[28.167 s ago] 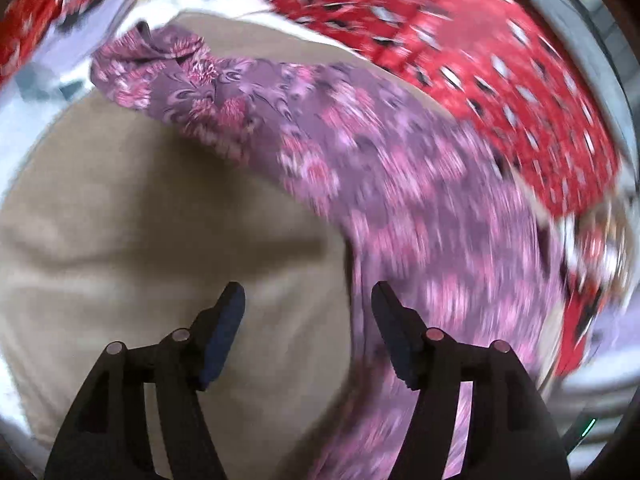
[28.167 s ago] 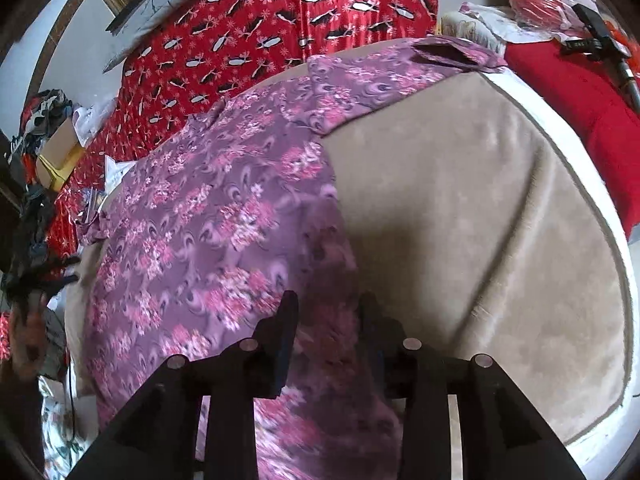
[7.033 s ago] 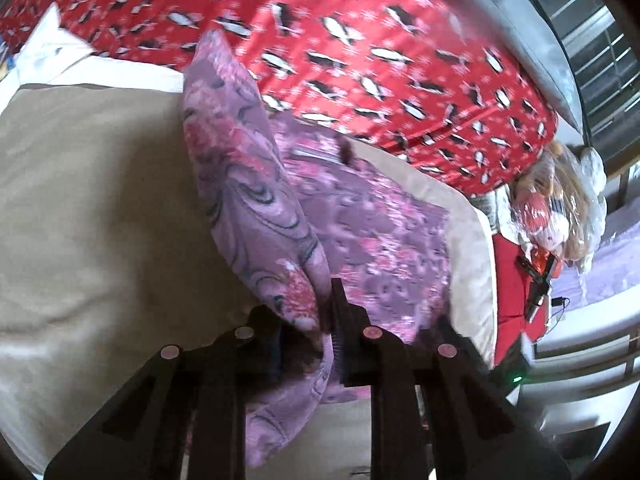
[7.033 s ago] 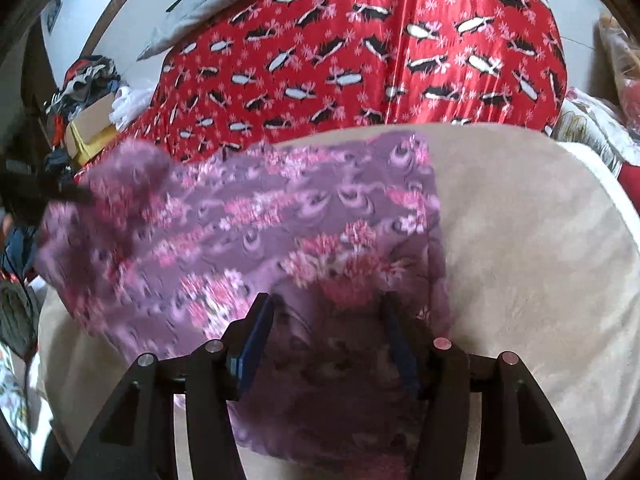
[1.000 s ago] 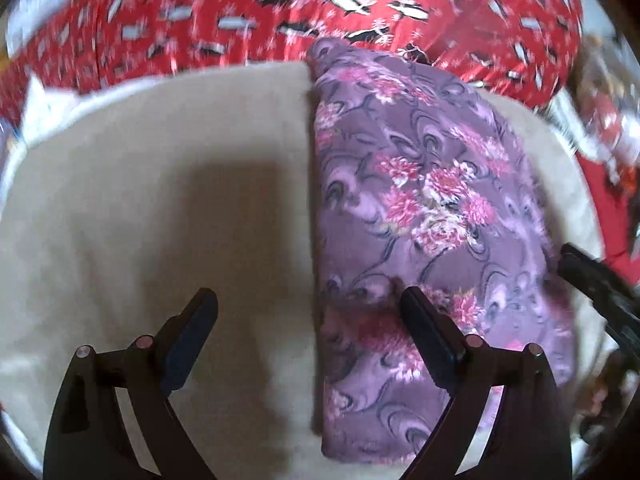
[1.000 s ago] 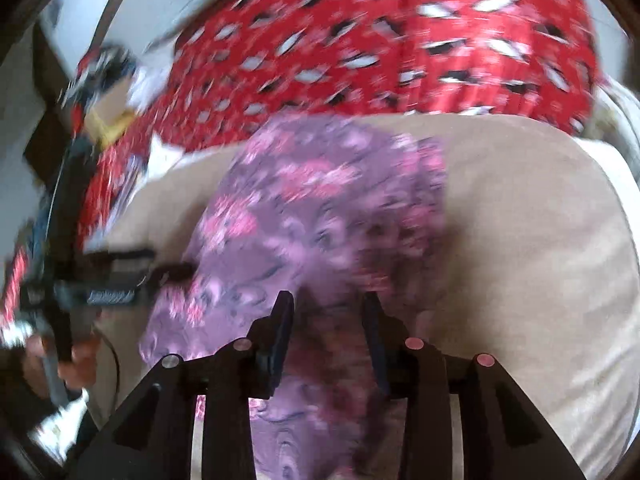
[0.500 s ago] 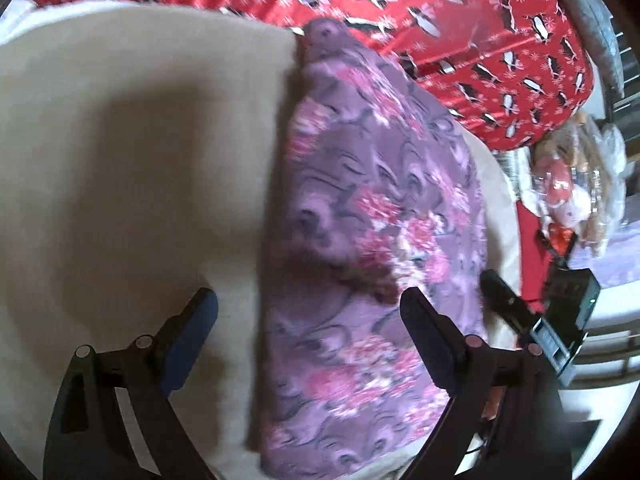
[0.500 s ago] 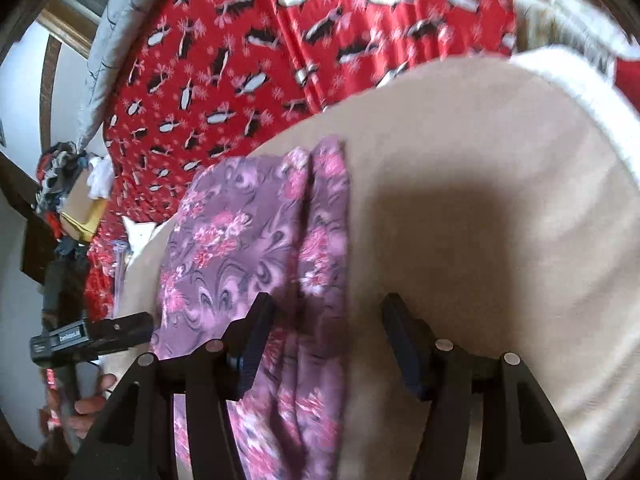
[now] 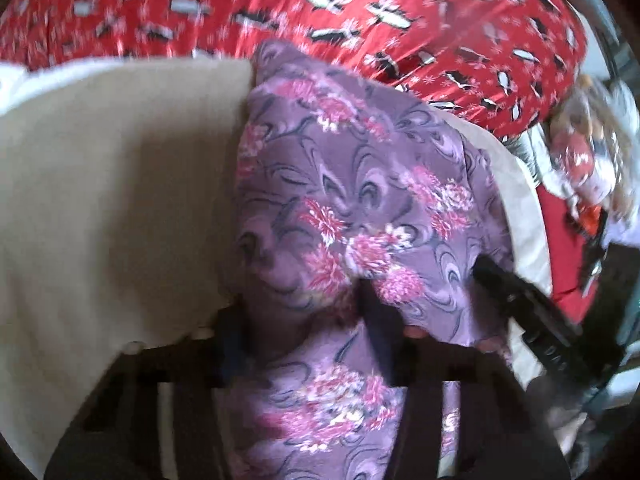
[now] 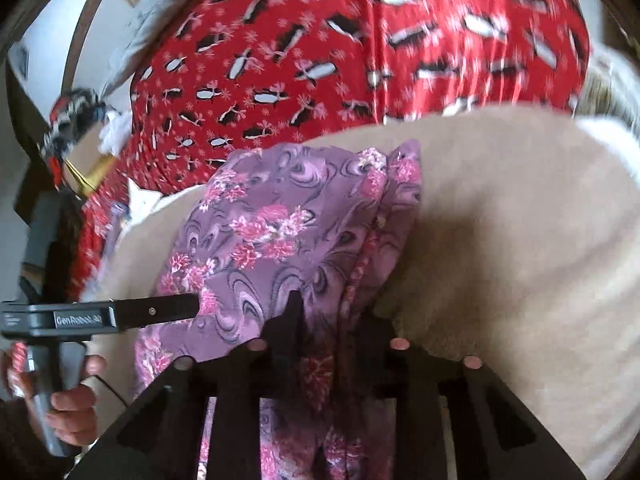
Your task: Fold small clothes
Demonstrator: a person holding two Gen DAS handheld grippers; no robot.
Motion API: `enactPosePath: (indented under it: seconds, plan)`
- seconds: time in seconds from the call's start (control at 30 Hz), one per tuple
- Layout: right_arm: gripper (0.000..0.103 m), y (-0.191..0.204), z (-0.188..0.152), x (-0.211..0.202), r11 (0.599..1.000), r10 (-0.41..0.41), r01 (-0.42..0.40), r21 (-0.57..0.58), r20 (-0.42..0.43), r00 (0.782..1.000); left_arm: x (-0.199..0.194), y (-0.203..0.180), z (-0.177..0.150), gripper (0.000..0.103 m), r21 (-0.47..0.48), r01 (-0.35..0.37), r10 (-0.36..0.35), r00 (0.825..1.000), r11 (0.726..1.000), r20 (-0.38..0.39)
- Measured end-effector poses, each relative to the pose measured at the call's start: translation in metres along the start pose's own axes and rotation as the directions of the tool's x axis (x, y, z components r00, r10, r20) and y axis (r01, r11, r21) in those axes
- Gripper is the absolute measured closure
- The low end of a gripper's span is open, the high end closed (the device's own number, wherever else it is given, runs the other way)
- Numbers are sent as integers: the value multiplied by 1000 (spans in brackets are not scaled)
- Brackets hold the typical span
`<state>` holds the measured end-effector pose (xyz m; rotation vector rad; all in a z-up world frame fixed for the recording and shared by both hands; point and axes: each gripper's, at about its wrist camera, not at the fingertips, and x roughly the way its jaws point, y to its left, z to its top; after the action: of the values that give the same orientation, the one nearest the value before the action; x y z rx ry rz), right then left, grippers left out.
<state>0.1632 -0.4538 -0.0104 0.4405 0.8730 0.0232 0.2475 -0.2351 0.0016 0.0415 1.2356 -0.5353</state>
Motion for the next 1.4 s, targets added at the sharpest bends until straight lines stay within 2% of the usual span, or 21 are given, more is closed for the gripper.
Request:
enactPosePath:
  seconds: [0.07, 0.2, 0.4, 0.57, 0.67, 0.73, 0.8, 0.87, 0.97, 1.07, 1.1, 1.17, 1.2, 1.3, 1.37, 1.4]
  plan:
    - [83, 9, 0, -11, 999, -34, 35, -20, 24, 999, -10, 2, -5, 74, 5, 4, -4, 1000, 1000, 29]
    - [85, 31, -2, -34, 998, -40, 43, -38, 56, 998, -32, 12, -22, 75, -5, 8, -8, 999, 1000, 51]
    - [85, 81, -19, -59, 998, -1, 4, -66, 53, 999, -69, 40, -63, 75, -38, 8, -5, 997, 999, 73]
    - [85, 119, -48, -71, 995, 83, -82, -58, 26, 996, -106, 80, -100, 75, -68, 3, 3, 996, 998, 84]
    - [85, 136, -74, -67, 989, 139, -139, -39, -7, 990, -105, 102, -125, 74, -95, 0, 5, 999, 996, 54]
    - [85, 141, -90, -57, 989, 144, -145, -31, -38, 989, -92, 114, -140, 73, -117, -14, 14, 1000, 993, 5]
    - [85, 142, -104, -42, 993, 115, -117, -16, -80, 990, -73, 125, -153, 68, -133, -52, 44, 997, 990, -58]
    - [82, 130, -115, -22, 999, 44, -40, 33, -140, 989, -69, 132, -160, 60, -136, -29, 20, 998, 990, -63]
    - [76, 116, -117, -22, 997, 40, -30, 76, -137, 990, -85, 133, -159, 60, -108, -23, 22, 1000, 994, -13]
    - [73, 117, -101, -42, 997, -46, 49, 57, -41, 998, -105, 125, -142, 58, -67, -22, 28, 996, 997, 87]
    - [73, 120, -95, -48, 998, -43, 43, 47, 3, 999, -106, 118, -133, 52, -46, -32, 37, 994, 998, 104]
    - [73, 130, -83, -47, 1000, 21, -22, 9, 34, 999, -100, 104, -117, 44, 4, -95, 93, 986, 995, 137]
    - [73, 139, -77, -41, 999, 25, -24, -28, 30, 999, -92, 97, -110, 42, 33, -140, 134, 980, 990, 148]
    - [73, 158, -66, -17, 992, 24, -23, -125, 0, 1000, -63, 88, -88, 34, 89, -238, 226, 966, 967, 125]
    - [73, 159, -62, -1, 989, 8, -10, -148, -12, 1000, -44, 88, -78, 33, 106, -275, 263, 958, 956, 115]
    - [75, 155, -59, 9, 989, -9, 6, -151, -17, 1000, -34, 88, -75, 26, 111, -288, 277, 955, 951, 108]
